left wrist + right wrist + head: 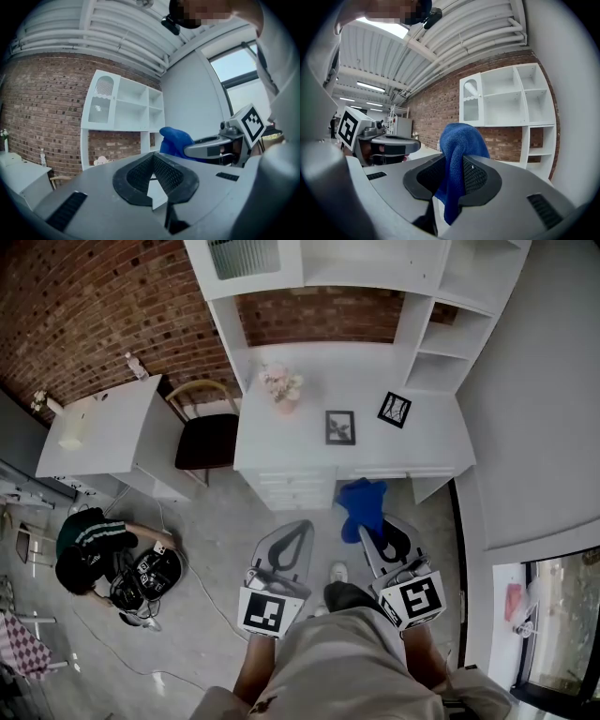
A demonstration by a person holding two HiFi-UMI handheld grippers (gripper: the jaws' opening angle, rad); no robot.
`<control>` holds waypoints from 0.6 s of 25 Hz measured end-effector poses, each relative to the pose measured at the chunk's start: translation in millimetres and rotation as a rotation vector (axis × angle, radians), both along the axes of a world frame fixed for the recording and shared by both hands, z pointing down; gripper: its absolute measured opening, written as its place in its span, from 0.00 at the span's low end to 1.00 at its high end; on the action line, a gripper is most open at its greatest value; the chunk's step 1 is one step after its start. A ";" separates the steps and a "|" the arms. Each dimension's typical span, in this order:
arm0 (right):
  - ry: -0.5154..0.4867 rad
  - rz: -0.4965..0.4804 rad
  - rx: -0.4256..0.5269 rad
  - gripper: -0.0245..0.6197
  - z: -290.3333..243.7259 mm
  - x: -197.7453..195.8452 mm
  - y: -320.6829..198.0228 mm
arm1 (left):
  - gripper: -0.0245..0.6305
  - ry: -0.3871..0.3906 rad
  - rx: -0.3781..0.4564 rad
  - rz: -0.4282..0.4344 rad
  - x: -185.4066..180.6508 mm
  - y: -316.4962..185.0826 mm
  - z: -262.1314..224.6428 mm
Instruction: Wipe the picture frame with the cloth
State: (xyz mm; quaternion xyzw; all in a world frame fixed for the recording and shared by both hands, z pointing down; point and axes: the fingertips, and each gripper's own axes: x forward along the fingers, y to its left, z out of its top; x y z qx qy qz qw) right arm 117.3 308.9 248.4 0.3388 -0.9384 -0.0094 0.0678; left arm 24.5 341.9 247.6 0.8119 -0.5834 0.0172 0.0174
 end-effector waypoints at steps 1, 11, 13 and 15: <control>-0.001 0.000 -0.002 0.17 0.4 0.3 -8.0 | 0.04 -0.002 -0.001 -0.001 -0.4 -7.2 0.6; 0.000 -0.014 -0.033 0.17 12.2 5.2 -79.1 | 0.04 -0.005 -0.032 -0.002 2.9 -77.2 13.0; 0.005 -0.009 -0.047 0.17 13.3 7.2 -91.4 | 0.04 -0.001 -0.048 0.006 4.3 -89.2 15.8; 0.002 -0.002 -0.061 0.17 12.9 9.4 -103.4 | 0.04 -0.007 -0.061 0.014 5.4 -99.9 17.7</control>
